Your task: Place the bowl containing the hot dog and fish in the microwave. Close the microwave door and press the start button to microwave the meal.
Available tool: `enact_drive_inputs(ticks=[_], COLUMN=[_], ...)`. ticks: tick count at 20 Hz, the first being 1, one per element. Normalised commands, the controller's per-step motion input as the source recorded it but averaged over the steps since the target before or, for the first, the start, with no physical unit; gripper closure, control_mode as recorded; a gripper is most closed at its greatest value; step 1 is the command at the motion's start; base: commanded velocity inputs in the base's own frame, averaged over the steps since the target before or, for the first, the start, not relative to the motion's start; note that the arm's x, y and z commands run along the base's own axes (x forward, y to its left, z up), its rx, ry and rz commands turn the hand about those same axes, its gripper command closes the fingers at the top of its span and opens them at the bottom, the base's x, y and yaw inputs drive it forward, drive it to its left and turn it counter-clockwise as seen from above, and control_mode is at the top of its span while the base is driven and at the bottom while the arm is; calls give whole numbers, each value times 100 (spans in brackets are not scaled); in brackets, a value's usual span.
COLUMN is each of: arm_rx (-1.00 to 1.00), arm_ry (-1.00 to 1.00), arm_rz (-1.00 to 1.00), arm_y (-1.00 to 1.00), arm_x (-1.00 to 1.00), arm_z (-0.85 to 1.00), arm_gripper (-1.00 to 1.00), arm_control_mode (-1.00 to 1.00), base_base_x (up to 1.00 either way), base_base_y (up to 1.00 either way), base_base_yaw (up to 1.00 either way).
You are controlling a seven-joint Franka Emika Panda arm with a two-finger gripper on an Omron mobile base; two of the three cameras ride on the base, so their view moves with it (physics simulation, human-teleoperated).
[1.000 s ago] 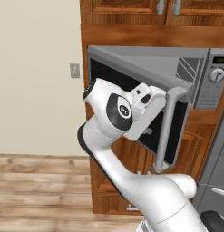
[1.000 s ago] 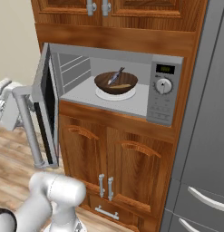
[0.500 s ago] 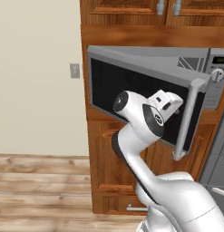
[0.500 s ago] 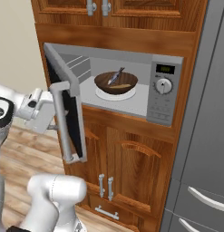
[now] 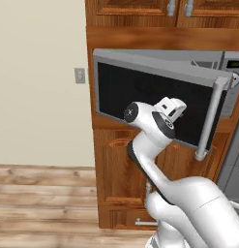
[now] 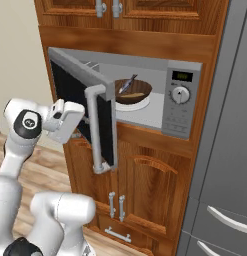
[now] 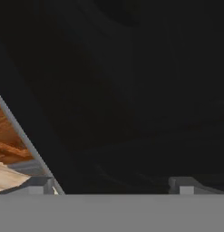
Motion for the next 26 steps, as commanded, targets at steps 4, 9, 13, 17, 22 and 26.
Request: enact_drive_inputs(ticks=[4, 9, 13, 17, 22, 26], arm_rx=[1, 3, 3, 3, 7, 11], arm_ry=[-1, -11, -14, -14, -12, -12], arm_rz=[3, 8, 9, 9, 11, 15], arm_y=[-14, -18, -19, -18, -24, -35], arm_x=[78, 67, 68, 67, 67, 67], arm_z=[1, 0, 0, 0, 0, 0], arm_gripper=[-100, -100, -100, -100, -100, -100], arm_control_mode=[-100, -100, -100, -100, -100, -100], base_base_x=[0, 0, 0, 0, 0, 0], base_base_y=[0, 0, 0, 0, 0, 0], base_base_yaw=[0, 0, 0, 0, 0, 0])
